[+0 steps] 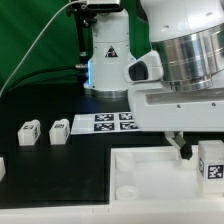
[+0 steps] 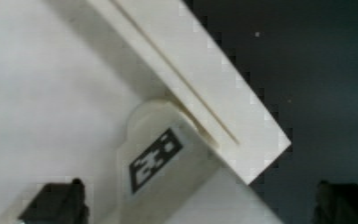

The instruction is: Assemble one leg

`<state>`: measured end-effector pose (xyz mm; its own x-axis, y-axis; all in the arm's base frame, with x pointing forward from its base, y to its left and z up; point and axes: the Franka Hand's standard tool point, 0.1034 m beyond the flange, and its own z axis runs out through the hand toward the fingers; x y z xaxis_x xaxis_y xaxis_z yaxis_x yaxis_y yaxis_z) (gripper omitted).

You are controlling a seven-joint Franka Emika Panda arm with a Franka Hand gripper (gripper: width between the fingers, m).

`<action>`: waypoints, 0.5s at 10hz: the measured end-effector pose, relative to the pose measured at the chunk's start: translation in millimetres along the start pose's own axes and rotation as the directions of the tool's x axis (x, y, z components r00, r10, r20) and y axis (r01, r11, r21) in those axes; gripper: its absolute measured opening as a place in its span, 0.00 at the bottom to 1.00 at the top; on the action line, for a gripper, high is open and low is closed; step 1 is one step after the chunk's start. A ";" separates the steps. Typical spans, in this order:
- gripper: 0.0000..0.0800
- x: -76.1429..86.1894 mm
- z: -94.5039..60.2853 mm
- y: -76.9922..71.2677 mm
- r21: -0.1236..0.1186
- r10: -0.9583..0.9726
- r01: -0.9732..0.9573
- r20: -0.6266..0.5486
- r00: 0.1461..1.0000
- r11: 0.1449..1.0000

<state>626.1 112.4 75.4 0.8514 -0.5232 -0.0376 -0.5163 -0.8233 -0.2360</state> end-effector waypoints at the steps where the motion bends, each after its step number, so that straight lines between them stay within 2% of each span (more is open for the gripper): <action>1: 0.81 0.4 -0.1 0.5 -0.003 -0.110 0.110 -0.001 0.994 0.994; 2: 0.81 1.6 -0.3 1.9 -0.007 -0.284 0.284 -0.001 0.959 0.959; 3: 0.81 4.3 -1.1 1.8 -0.036 -0.415 0.414 -0.004 0.910 0.909; 5: 0.81 4.7 -1.1 1.4 -0.040 -0.408 0.407 -0.007 0.913 0.912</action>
Offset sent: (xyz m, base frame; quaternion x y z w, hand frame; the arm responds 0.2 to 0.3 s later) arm 0.0152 -0.0095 0.0058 -0.0441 0.0321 -0.3882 0.9200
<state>629.2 108.6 76.0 0.9873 -0.1435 0.0687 -0.1280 -0.9730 -0.1921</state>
